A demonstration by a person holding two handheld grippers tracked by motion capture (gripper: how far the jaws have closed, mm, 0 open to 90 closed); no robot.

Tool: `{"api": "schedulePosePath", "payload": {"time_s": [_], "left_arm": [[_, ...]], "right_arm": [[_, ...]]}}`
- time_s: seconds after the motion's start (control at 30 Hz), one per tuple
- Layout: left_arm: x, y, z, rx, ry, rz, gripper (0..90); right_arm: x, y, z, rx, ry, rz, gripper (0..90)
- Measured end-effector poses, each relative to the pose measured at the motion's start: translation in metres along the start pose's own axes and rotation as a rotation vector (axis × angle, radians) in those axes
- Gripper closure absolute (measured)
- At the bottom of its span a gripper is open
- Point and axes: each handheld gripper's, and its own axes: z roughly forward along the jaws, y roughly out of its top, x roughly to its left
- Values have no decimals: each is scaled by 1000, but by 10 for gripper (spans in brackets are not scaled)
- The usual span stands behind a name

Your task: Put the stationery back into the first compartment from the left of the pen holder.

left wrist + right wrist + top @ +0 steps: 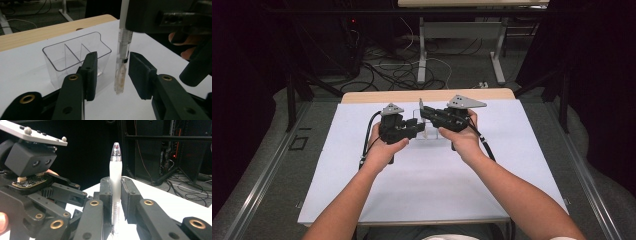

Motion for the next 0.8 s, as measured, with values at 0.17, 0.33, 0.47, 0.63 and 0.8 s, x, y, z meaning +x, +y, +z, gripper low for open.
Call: {"api": "schedulePosePath", "payload": {"time_s": [0.17, 0.33, 0.47, 0.63, 0.8], "left_arm": [[-2, 4, 2, 5, -14, 3, 719], [-4, 7, 3, 7, -22, -12, 759], [-5, 9, 5, 9, -8, -21, 787], [-6, 9, 6, 20, -7, -29, 794], [-7, 9, 7, 23, -5, -31, 795]], "right_arm": [[0, -1, 1, 1, 7, -2, 802], [1, -1, 1, -2, 8, -4, 802], [2, -2, 0, -1, 5, 8, 802], [2, -4, 0, -3, 9, 18, 802], [0, -4, 0, 1, 5, 4, 801]]}}
